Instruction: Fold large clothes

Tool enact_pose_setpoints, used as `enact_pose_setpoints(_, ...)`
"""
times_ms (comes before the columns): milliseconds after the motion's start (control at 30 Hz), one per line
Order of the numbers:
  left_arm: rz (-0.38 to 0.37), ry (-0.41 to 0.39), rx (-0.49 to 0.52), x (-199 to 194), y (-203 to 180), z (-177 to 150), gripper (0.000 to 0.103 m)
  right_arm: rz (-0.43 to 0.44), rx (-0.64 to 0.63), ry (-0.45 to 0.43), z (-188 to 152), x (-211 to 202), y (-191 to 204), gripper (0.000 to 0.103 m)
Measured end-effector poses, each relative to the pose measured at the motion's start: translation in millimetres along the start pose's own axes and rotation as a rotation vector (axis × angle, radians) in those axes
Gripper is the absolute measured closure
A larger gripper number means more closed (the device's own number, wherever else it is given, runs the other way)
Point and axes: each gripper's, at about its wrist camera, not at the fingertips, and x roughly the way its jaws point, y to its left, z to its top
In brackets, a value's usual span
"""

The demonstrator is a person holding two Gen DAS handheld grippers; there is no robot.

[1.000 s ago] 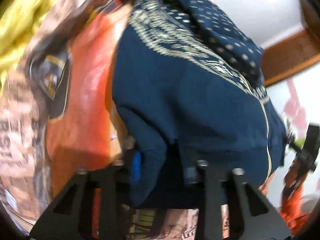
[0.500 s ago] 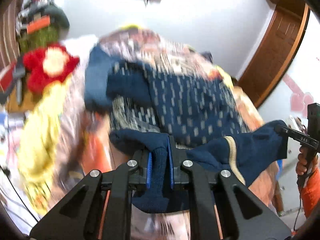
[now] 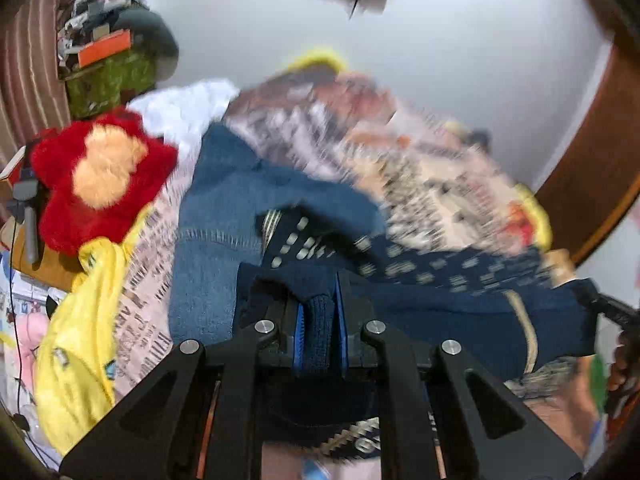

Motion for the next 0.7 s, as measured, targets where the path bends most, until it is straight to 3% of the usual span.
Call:
enact_pose_setpoints(133, 0.063, 0.091, 0.002, 55, 8, -18, 0.089, -0.002, 0.012, 0.088, -10, 46, -27, 0.095)
enact_pose_setpoints(233, 0.076, 0.097, 0.011, 67, 10, -25, 0.087, 0.063, 0.024, 0.092, -16, 46, -43, 0.095)
enact_pose_setpoints(333, 0.112, 0.098, 0.053, 67, 4, -24, 0.085, 0.070, 0.007, 0.091, -15, 35, -49, 0.095)
enact_pose_setpoints(400, 0.141, 0.108, 0.076, 69, 2, -22, 0.085, -0.058, -0.030, 0.063, -13, 19, -54, 0.095)
enact_pose_setpoints(433, 0.153, 0.113, 0.086, 70, 1, -20, 0.085, -0.214, -0.061, 0.031, -13, 10, -60, 0.095)
enact_pose_setpoints(467, 0.158, 0.117, 0.087, 70, 0, -17, 0.085, -0.296, -0.065, 0.013, -12, 3, -68, 0.095)
enact_pose_setpoints(500, 0.161, 0.122, 0.090, 68, -2, -15, 0.085, -0.320, -0.047, 0.009, -12, -5, -78, 0.095)
enact_pose_setpoints(533, 0.160, 0.125, 0.102, 64, -6, -12, 0.085, -0.313, -0.014, 0.010, -12, -13, -88, 0.095)
enact_pose_setpoints(633, 0.166, 0.101, 0.162, 43, -20, -8, 0.077, -0.152, 0.095, 0.015, -19, -42, -109, 0.095)
enact_pose_setpoints(700, 0.129, 0.087, 0.196, 23, -30, -6, 0.058, -0.099, 0.085, 0.008, -25, -58, -104, 0.095)
